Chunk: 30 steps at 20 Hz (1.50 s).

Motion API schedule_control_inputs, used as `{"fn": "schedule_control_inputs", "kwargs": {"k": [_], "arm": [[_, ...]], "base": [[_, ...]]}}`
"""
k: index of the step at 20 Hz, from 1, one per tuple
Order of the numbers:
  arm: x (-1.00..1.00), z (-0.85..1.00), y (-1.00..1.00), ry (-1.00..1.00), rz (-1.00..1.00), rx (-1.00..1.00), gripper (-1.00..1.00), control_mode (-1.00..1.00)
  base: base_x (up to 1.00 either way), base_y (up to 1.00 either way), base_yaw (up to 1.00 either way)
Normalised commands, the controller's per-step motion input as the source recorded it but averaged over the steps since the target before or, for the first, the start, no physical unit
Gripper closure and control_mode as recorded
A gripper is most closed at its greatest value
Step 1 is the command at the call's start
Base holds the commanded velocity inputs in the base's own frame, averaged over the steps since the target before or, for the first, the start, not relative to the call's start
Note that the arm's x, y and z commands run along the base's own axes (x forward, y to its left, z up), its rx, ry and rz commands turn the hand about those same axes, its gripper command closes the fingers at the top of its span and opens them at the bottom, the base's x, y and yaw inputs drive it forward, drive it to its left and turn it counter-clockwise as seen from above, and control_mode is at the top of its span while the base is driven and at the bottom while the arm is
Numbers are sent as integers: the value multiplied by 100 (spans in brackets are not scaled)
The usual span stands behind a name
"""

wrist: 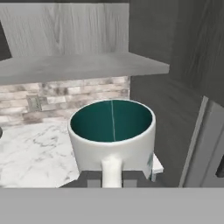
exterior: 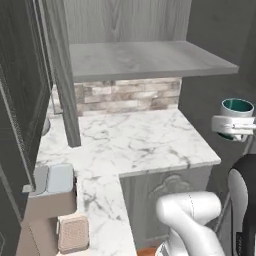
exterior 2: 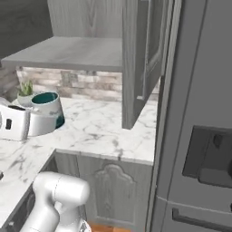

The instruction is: Open the cabinet directly in front. Then move the beer and the mug to the dining counter with the jar on it.

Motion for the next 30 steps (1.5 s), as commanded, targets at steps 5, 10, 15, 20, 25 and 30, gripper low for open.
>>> {"fn": "schedule_control_inputs", "kwargs": {"k": [5, 10, 15, 20, 25, 30], "arm": [[0, 0, 0, 0, 0, 0, 100, 100], [0, 0, 0, 0, 0, 0, 100, 100], [0, 0, 0, 0, 0, 0, 100, 100], [0, 0, 0, 0, 0, 0, 100, 100], [0, 0, 0, 0, 0, 0, 100, 100], [0, 0, 0, 0, 0, 0, 100, 100]], "base": [[-67, 1, -73], [-35, 11, -98], [-31, 8, -98], [-22, -17, -91], [75, -14, -32], [100, 40, -10]]}}
